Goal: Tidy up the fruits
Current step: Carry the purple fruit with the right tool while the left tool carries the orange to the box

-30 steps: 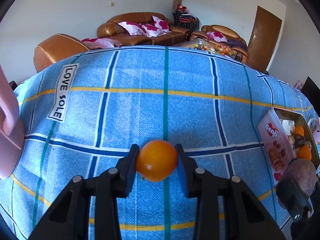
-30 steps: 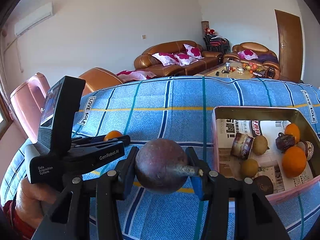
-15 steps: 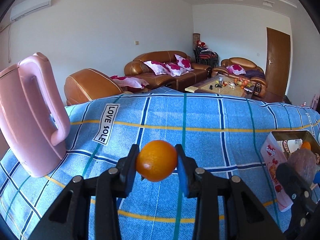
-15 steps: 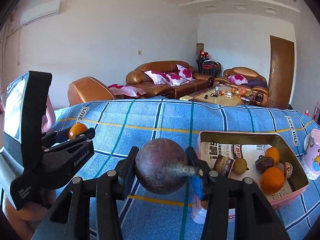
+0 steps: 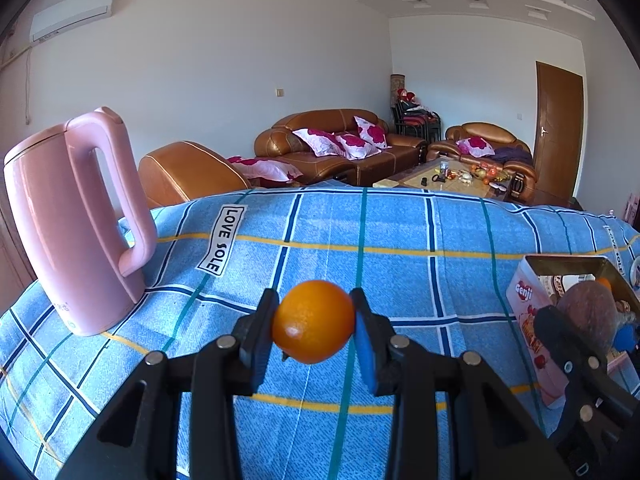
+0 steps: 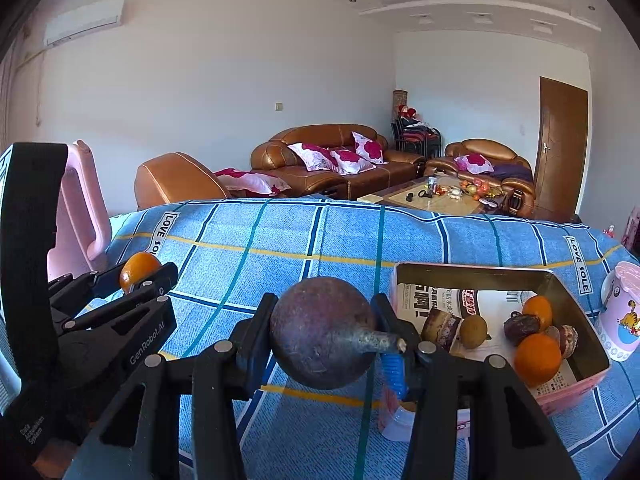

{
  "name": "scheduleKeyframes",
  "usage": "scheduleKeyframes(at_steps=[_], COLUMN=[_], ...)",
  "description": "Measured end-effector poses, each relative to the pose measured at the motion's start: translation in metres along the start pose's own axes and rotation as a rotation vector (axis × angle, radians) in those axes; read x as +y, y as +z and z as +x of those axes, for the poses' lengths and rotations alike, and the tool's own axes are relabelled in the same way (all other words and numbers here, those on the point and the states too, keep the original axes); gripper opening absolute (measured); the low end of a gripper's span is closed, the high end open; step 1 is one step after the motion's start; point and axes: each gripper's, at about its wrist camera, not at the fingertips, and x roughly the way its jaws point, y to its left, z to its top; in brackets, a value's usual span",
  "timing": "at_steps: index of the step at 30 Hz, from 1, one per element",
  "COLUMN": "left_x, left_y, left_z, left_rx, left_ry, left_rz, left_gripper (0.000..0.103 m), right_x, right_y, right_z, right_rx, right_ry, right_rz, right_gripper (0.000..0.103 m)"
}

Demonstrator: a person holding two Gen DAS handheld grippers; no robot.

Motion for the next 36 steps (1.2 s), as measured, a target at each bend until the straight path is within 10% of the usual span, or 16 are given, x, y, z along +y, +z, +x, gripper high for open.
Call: scheduleKeyframes(at_steps=[36], left_x=[-0.065], left_y=[-0.020], left_z=[-0.042], left_rx=[-0.034], left_ry=[-0.066], left_rz=[0.055], left_gripper=[0.038], right_x=[-0.057], right_y=[-0.016], right_z=[-0.044], right_rx=[-0.014], right_ry=[-0.071], right_rz=[-0.009], right_gripper=[0.050])
